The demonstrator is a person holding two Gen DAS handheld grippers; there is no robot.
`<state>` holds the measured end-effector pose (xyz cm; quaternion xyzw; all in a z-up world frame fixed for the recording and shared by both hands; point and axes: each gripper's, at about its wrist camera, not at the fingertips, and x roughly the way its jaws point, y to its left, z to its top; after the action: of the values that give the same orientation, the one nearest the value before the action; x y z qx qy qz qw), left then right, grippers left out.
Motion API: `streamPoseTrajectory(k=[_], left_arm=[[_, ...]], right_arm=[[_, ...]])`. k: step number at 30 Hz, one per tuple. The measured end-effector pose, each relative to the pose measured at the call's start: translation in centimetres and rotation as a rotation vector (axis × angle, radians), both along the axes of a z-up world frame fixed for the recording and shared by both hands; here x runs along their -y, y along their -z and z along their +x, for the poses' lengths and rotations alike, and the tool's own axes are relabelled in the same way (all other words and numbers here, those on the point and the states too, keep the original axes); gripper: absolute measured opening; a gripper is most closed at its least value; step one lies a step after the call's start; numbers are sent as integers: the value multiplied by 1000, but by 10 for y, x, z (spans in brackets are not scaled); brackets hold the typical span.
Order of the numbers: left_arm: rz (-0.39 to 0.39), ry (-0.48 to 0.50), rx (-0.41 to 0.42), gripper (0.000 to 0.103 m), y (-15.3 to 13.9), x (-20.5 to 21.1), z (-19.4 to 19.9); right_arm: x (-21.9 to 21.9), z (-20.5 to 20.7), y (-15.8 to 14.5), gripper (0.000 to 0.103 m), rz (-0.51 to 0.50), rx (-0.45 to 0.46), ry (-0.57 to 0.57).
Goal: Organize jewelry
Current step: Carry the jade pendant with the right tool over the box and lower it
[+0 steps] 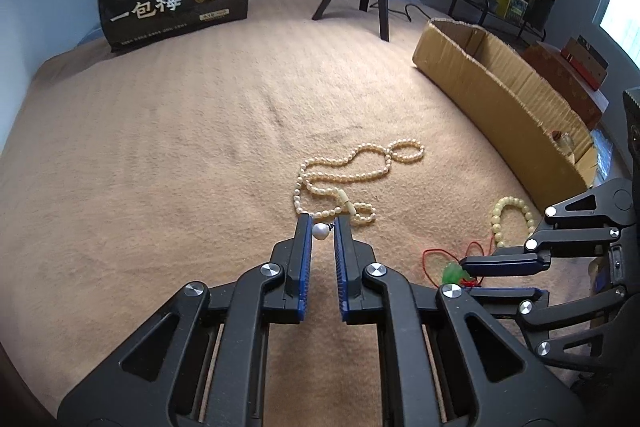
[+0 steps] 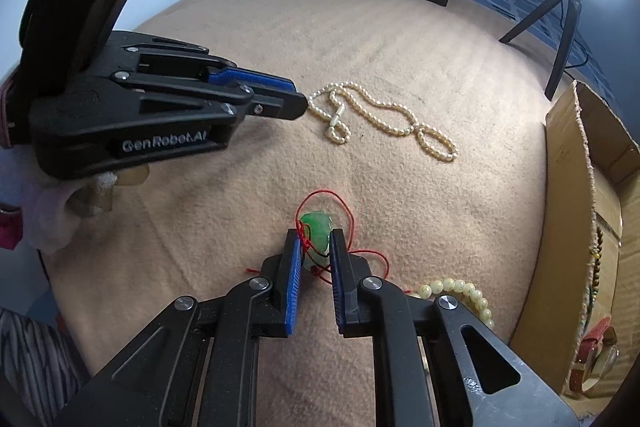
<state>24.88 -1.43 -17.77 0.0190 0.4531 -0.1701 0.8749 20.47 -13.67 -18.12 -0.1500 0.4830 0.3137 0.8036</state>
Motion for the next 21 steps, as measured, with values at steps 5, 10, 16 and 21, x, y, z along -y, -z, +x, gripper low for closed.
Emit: streamPoseTrajectory(k=[5,10,16,21], left_arm=[[-19,-11,19,9,-13,-5,-11],[-21,-1,39,9,-27,-3,-21],[-38,16,64,9,-44,3,-30],[-56,38,86,9,-58,13,-36]], right_arm=[[7,-5,-17,12,35,19,15],[14,-10,-33,12,50,42,35],[30,-16,-55,12,89,76,74],[47,-16,-76,12,111,114,114]])
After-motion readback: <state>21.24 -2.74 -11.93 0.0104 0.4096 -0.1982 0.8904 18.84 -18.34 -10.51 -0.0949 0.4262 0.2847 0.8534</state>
